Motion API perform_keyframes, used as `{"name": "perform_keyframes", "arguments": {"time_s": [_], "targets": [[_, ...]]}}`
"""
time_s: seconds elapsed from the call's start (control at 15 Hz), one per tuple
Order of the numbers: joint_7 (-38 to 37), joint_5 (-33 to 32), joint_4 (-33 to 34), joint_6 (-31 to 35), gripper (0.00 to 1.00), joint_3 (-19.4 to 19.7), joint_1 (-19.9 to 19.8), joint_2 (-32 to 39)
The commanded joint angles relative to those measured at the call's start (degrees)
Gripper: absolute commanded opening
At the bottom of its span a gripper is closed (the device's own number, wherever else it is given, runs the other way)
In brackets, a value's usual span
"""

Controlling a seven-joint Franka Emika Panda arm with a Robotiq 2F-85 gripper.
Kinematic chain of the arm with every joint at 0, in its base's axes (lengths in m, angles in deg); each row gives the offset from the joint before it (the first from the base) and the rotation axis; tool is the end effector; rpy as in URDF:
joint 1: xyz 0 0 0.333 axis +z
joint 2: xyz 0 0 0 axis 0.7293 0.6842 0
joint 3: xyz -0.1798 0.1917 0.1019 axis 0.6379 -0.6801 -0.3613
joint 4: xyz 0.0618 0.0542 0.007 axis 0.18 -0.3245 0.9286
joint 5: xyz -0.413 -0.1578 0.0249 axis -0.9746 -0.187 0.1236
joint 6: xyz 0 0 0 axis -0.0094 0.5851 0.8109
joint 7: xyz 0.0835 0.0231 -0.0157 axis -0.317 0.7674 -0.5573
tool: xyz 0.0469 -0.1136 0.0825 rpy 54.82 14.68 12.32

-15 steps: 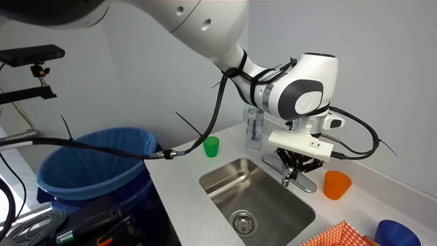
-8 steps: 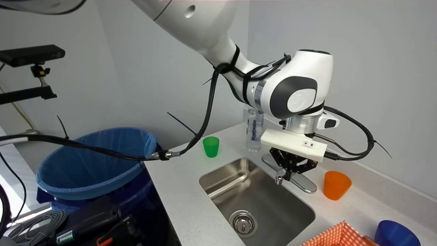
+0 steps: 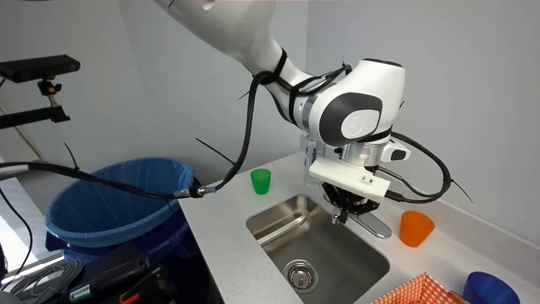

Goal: Push the faucet to the left

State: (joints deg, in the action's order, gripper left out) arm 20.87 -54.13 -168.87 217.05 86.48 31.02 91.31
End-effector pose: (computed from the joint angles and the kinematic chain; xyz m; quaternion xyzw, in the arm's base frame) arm 0.6096 -0.1910 0.1690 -0.9977 -0.0671 0.0092 0.0093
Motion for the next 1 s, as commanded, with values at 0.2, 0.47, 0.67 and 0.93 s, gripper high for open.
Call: {"name": "perform_keyframes", "arguments": {"time_s": [0.2,0.47,0.67,0.93], "targets": [[1.33,5.17,-5.42,-0.53,0.00,-1.88,0.82,-4.58],[1.56,6.59,-7.21,-0.11,0.00,-2.90,1.67,-5.74],[1.51,7.23,-8.40,0.00,0.00,-3.72,2.59,-6.52],[1.20,8.26,-9.75,0.32,0.00,-4.79,4.29,-6.95]]}}
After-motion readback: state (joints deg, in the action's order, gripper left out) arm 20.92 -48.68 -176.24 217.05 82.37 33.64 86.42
